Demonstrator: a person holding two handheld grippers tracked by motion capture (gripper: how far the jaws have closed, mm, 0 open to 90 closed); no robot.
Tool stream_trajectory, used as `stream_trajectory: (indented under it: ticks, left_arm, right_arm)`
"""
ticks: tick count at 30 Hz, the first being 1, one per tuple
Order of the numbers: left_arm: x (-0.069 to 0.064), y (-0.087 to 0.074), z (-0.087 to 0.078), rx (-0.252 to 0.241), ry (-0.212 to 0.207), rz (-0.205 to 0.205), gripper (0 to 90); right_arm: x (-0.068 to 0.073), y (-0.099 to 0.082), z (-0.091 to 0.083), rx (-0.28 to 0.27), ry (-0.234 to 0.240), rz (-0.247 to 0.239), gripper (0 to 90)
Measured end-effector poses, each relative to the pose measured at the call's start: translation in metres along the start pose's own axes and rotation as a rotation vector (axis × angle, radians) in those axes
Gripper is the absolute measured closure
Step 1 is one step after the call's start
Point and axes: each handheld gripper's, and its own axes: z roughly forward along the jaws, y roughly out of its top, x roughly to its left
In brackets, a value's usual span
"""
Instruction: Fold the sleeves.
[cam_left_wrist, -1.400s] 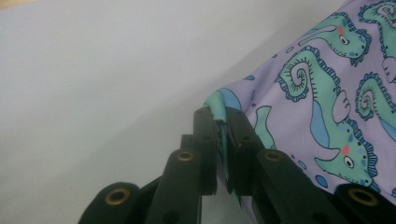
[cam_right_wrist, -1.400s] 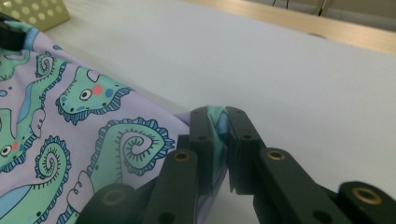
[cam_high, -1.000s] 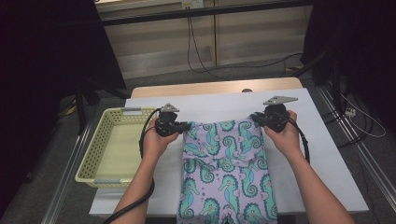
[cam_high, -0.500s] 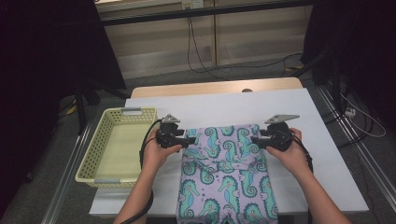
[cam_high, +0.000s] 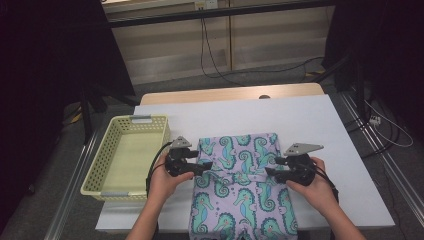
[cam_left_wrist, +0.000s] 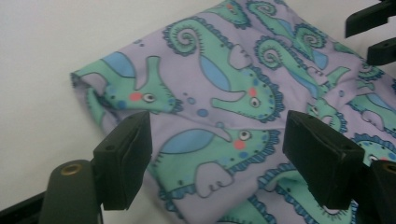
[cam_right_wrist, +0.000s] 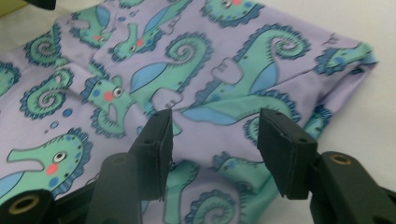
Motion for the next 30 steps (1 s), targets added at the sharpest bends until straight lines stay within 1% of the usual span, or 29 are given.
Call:
stream_trajectory:
  ticks: [1,3,4,5,6,7,9,10,12,13,14,15,18,20,22,23,24,25,26,28,29,30]
  left_arm:
    - [-0.003,-0.001,0.001,0.008,-0.004,0.016,24.7]
    - [-0.010,-0.002,0.003,0.007,-0.011,0.054,25.1]
    - [-0.012,-0.002,0.003,0.006,-0.022,0.061,25.2]
    - [-0.014,-0.003,0.004,-0.008,-0.036,0.054,25.2]
    - [-0.014,-0.004,0.006,-0.023,-0.057,0.038,25.3]
    - [-0.015,-0.006,0.006,-0.017,-0.056,0.040,26.4]
    - [-0.017,-0.008,0.007,0.013,-0.030,0.094,30.7]
    - [-0.016,-0.009,0.008,0.019,-0.025,0.110,31.6]
    - [-0.016,-0.012,0.011,0.032,-0.030,0.111,34.2]
    - [-0.016,-0.013,0.013,0.037,-0.035,0.101,34.4]
    - [-0.017,-0.014,0.015,0.045,-0.040,0.100,34.9]
    - [-0.018,-0.015,0.017,0.055,-0.036,0.111,36.1]
    - [-0.021,-0.018,0.021,0.110,-0.020,0.176,39.2]
    - [-0.021,-0.019,0.021,0.121,-0.003,0.204,41.2]
    - [-0.022,-0.019,0.021,0.129,0.001,0.208,43.4]
    - [-0.023,-0.018,0.020,0.137,0.011,0.211,44.4]
    - [-0.023,-0.018,0.020,0.137,0.013,0.211,46.1]
    - [-0.022,-0.018,0.020,0.133,0.005,0.206,47.0]
    - [-0.022,-0.019,0.020,0.126,0.012,0.198,48.3]
    - [-0.020,-0.019,0.019,0.136,0.011,0.207,51.7]
    - [-0.020,-0.019,0.019,0.128,0.011,0.194,52.5]
    - [-0.019,-0.018,0.019,0.136,0.009,0.195,52.9]
  right_arm:
    - [0.002,-0.001,0.001,0.005,0.009,-0.013,46.8]
    - [0.005,-0.002,0.003,0.016,0.021,-0.031,46.9]
    - [0.005,-0.003,0.004,0.020,0.021,-0.041,47.5]
    - [0.005,-0.004,0.005,0.028,0.022,-0.050,47.9]
    - [0.005,-0.005,0.007,0.038,0.027,-0.048,48.1]
    - [0.005,-0.007,0.009,0.056,0.030,-0.048,49.4]
    - [0.004,-0.008,0.012,0.067,0.032,-0.058,51.8]
    - [0.003,-0.008,0.012,0.072,0.033,-0.062,52.3]
    - [0.001,-0.008,0.013,0.088,0.036,-0.064,56.6]
    - [0.000,-0.009,0.013,0.092,0.038,-0.067,58.1]
    - [-0.001,-0.010,0.013,0.095,0.042,-0.062,59.5]
    - [-0.002,-0.011,0.013,0.098,0.046,-0.056,60.5]
    - [-0.005,-0.013,0.011,0.093,0.046,-0.055,67.0]
    - [-0.007,-0.015,0.010,0.086,0.046,-0.046,68.2]
    - [-0.007,-0.016,0.010,0.076,0.046,-0.060,68.2]
    - [-0.007,-0.017,0.010,0.075,0.044,-0.065,68.2]
    - [-0.006,-0.017,0.010,0.074,0.040,-0.073,68.2]
    - [-0.005,-0.017,0.010,0.074,0.039,-0.078,68.2]
    - [-0.005,-0.017,0.010,0.074,0.038,-0.083,68.2]
    - [-0.004,-0.018,0.010,0.068,0.033,-0.102,70.1]
    - [-0.004,-0.018,0.010,0.066,0.029,-0.107,70.6]
    - [-0.004,-0.018,0.010,0.066,0.030,-0.111,71.3]
